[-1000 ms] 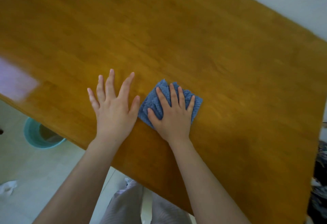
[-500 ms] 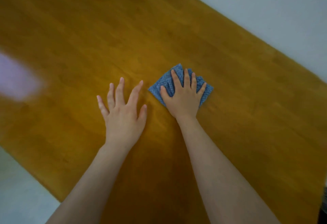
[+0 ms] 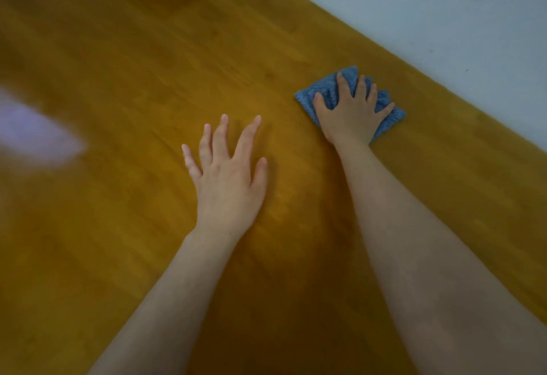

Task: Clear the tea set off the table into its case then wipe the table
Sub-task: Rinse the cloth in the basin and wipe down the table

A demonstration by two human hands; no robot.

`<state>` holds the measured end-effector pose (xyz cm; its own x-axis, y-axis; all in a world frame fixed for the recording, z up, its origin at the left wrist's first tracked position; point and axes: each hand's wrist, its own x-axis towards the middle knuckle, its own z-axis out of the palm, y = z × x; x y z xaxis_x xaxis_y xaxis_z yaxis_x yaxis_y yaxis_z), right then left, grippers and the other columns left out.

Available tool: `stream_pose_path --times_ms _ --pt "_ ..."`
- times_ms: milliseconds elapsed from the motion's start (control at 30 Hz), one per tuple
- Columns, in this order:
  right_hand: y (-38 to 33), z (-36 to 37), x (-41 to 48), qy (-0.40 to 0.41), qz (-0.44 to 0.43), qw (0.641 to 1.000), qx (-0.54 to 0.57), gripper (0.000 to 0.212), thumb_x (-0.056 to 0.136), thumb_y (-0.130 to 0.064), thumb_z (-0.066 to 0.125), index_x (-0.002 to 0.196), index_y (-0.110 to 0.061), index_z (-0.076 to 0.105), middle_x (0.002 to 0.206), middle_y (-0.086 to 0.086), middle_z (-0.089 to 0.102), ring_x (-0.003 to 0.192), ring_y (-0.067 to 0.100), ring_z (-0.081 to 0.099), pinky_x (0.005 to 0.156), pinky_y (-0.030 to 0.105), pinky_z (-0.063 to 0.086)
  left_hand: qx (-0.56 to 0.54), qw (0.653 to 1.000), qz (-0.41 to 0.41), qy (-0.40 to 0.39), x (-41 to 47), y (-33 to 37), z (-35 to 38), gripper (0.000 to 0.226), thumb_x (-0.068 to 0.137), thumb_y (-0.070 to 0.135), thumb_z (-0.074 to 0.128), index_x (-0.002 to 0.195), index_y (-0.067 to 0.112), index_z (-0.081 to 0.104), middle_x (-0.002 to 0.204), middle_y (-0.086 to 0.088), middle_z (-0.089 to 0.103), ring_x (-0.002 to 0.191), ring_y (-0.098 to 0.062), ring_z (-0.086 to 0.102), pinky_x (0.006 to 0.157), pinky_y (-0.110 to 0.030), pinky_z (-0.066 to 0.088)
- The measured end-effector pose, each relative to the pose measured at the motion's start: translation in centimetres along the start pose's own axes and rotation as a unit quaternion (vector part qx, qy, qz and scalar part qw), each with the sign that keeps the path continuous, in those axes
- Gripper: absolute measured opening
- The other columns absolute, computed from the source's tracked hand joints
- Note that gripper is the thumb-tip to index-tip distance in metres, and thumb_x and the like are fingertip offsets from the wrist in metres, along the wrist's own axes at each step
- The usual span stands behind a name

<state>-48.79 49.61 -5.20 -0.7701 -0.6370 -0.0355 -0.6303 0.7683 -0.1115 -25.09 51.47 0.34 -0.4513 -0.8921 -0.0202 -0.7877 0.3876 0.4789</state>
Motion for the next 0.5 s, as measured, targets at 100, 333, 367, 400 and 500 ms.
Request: stream_pose_path --times_ms 100,333,367,400,500 --pt "0.7 -0.6 3.3 0.0 -0.011 1.0 -0.001 0.072 0.089 -0.072 0.021 0.152 -0.038 0.015 0.162 0.001 0.008 0.149 0.026 0.001 0.113 0.065 -0.004 0.002 1.0 0.007 -0.006 0.8 0.8 1.1 0.059 0.097 0.041 0.042 0.149 0.046 0.014 0.162 -0.001 0.005 0.149 -0.024 -0.007 0.116 -0.055 -0.01" --pt "1.8 -0.7 6.8 0.004 -0.026 1.0 -0.003 0.074 0.09 -0.071 0.021 0.154 -0.033 0.013 0.162 0.007 0.007 0.149 0.027 0.002 0.114 0.063 -0.003 0.019 1.0 0.011 -0.007 0.3 -0.6 1.6 0.059 0.097 0.04 0.043 0.149 0.046 0.015 0.162 -0.002 0.004 0.149 -0.024 -0.008 0.115 -0.053 -0.012" --pt "1.8 -0.7 6.6 0.006 -0.026 1.0 -0.004 0.075 0.091 -0.071 0.02 0.154 -0.032 0.012 0.162 0.008 0.007 0.149 0.028 0.001 0.115 0.062 -0.003 0.02 1.0 0.011 -0.007 0.0 -0.9 1.5 0.059 0.097 0.04 0.043 0.149 0.046 0.015 0.162 -0.002 0.005 0.149 -0.024 -0.007 0.115 -0.054 -0.011" --pt "1.7 -0.5 6.2 0.009 -0.025 1.0 -0.005 0.075 0.091 -0.07 0.02 0.154 -0.031 0.012 0.162 0.01 0.006 0.149 0.029 0.001 0.115 0.062 -0.002 0.022 1.0 0.011 -0.008 -0.3 -1.2 1.3 0.059 0.097 0.039 0.044 0.149 0.046 0.016 0.162 -0.002 0.005 0.149 -0.024 -0.007 0.115 -0.054 -0.011" --pt "1.1 -0.4 3.8 0.012 -0.04 0.999 -0.003 0.074 0.092 -0.069 0.018 0.154 -0.03 0.011 0.162 0.01 0.007 0.149 0.03 0.002 0.115 0.062 -0.002 0.027 1.0 0.007 -0.007 -1.4 -2.4 0.7 0.058 0.097 0.039 0.043 0.149 0.046 0.017 0.162 -0.001 0.006 0.149 -0.024 -0.006 0.116 -0.054 -0.01"
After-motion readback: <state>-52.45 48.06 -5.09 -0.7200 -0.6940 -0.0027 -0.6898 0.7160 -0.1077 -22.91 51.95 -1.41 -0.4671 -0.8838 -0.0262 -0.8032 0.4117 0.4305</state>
